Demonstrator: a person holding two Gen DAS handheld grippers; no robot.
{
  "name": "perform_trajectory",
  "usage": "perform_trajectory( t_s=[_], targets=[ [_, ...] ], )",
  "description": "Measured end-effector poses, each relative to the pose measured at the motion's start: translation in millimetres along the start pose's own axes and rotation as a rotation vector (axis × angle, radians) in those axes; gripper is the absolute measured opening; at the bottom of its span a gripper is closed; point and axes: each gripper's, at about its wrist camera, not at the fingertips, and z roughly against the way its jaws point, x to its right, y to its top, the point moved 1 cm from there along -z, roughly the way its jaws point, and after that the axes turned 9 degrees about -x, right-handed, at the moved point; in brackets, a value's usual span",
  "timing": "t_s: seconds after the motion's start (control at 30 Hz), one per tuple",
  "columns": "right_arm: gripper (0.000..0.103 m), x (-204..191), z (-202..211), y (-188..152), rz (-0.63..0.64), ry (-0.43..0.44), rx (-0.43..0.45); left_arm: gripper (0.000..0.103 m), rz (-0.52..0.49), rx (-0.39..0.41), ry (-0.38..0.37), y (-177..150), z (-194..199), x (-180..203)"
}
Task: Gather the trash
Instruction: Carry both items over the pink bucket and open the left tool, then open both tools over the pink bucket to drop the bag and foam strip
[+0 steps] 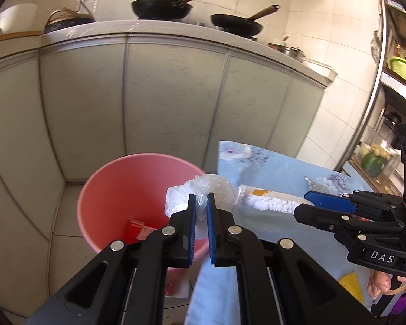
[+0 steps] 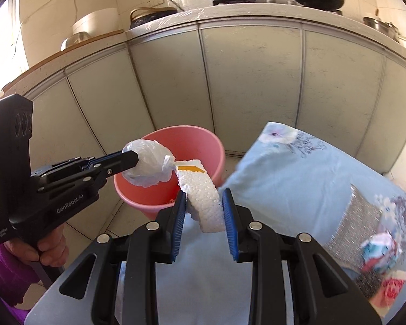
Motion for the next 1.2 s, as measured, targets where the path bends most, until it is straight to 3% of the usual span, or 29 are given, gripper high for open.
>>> perform_trajectory(
  t_s=[0.27, 0.67, 0.87, 1.2],
  targets=[
    [0.028, -26.2, -50.5, 28.9, 0.060, -0.015, -0.086, 0.007, 0.041, -0.050, 0.086, -9.1, -28.9, -33.6],
    [0.028, -52.3, -110.8, 50.6, 0.105, -0.022, -0.172, 0.007, 0.094, -0.112, 0.128, -17.9, -55.9, -62.0],
    [0.028, -55.0, -123.3, 55.0, 0.095, -0.020, -0.167, 0.008, 0.102, -0.132, 0.135, -17.9, -64.5, -64.6],
    [0.031, -45.6, -128.4, 56.7, 0.036, 0.016, -0.179, 0.024, 0.164, -0.164, 0.116, -18.4, -72.1, -69.8]
  ],
)
